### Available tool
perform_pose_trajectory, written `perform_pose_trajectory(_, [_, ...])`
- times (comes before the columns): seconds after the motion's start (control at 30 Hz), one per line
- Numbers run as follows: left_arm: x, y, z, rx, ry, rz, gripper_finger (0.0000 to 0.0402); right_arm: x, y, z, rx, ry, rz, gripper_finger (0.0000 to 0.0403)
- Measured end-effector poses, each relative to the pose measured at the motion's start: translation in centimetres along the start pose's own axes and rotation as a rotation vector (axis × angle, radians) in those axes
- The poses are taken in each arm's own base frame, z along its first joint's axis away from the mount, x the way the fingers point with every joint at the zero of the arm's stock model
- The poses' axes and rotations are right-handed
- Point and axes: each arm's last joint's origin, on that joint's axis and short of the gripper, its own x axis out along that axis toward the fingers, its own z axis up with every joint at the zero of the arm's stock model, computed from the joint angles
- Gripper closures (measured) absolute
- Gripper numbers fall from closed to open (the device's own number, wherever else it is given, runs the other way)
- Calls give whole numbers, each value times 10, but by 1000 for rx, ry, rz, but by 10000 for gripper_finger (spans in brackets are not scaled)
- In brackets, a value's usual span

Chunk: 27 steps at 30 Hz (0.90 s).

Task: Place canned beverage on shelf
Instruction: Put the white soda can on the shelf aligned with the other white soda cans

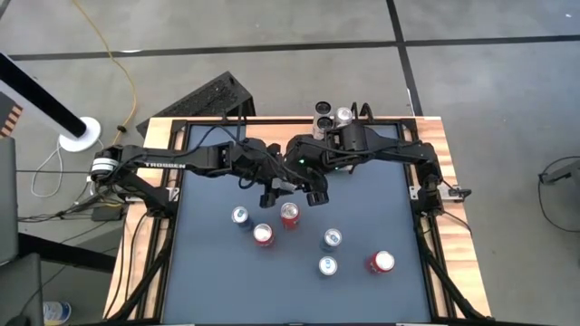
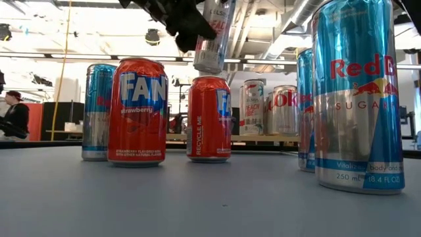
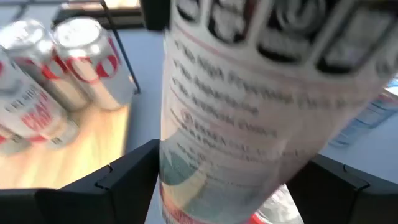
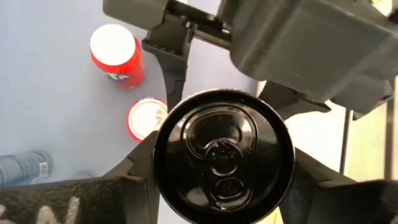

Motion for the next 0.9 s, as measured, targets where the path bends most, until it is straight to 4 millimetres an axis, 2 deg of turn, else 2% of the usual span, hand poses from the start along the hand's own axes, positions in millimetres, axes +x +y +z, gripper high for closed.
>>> perform_pose_trajectory(0.23, [-10, -2, -6, -60, 83, 5, 89, 2, -15, -12, 42, 65, 40, 194])
perform_pose_trajectory(0.47, [-31, -3, 0, -73, 66, 31, 89, 5, -43, -30, 113, 136, 44, 194])
perform_pose_trajectory(0.6, [-57, -6, 8, -100, 5, 22, 89, 3, -62, -43, 175, 150, 94, 194])
perform_pose_trajectory(0.9, [-135, -12, 25, -132, -202, 118, 89, 0, -102, -67, 263, 143, 96, 194])
